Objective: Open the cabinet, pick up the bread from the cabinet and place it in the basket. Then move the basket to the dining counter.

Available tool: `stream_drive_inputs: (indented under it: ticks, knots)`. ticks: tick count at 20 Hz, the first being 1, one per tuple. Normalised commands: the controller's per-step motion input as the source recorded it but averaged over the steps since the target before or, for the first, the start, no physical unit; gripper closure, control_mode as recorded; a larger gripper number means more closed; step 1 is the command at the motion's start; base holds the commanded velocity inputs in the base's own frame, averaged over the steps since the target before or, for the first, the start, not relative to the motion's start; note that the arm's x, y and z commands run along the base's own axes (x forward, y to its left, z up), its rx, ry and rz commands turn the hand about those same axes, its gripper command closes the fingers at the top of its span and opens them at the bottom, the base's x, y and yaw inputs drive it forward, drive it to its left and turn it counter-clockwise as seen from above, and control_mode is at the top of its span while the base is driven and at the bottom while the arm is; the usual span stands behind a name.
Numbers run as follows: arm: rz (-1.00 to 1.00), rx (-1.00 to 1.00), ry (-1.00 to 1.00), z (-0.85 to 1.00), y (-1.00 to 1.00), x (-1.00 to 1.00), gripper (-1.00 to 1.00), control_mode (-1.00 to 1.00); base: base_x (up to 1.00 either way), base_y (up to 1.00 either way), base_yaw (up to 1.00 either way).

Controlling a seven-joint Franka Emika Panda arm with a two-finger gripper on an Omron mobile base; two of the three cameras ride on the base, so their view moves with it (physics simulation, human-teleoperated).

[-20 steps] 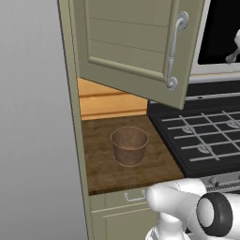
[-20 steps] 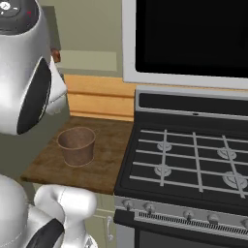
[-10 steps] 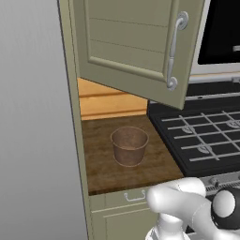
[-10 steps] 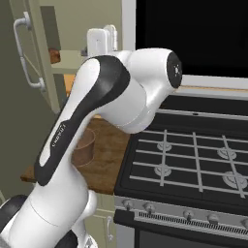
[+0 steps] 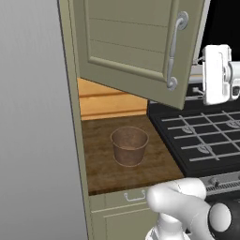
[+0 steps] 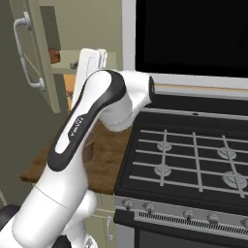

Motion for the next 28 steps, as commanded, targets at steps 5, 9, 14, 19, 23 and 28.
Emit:
stream_drive_inputs:
  ticks: [5, 9, 14, 19, 23, 28]
  knots:
    - [0.39, 0.01, 0.26, 0.06, 0.85, 0.0, -1.0, -1.0, 0.0, 0.0, 0.0]
    - [0.48, 0.0, 0.19, 0.34, 0.9, -0.23, -1.0, -1.0, 0.0, 0.0, 0.0]
    - [0.41, -0.03, 0.07, 0.1, 1.0, -0.47, -1.0, -1.0, 0.0, 0.0, 0.0]
    - [0.14, -0.15, 0.02, -0.42, 1.0, -0.11, -1.0, -1.0, 0.0, 0.0, 0.0]
    - [0.06, -0.07, 0.04, -0.4, 1.0, 0.0, -1.0, -1.0, 0.0, 0.0, 0.0]
    - [0.01, -0.01, 0.02, -0.22, 0.55, 0.0, -1.0, -1.0, 0.0, 0.0, 0.0]
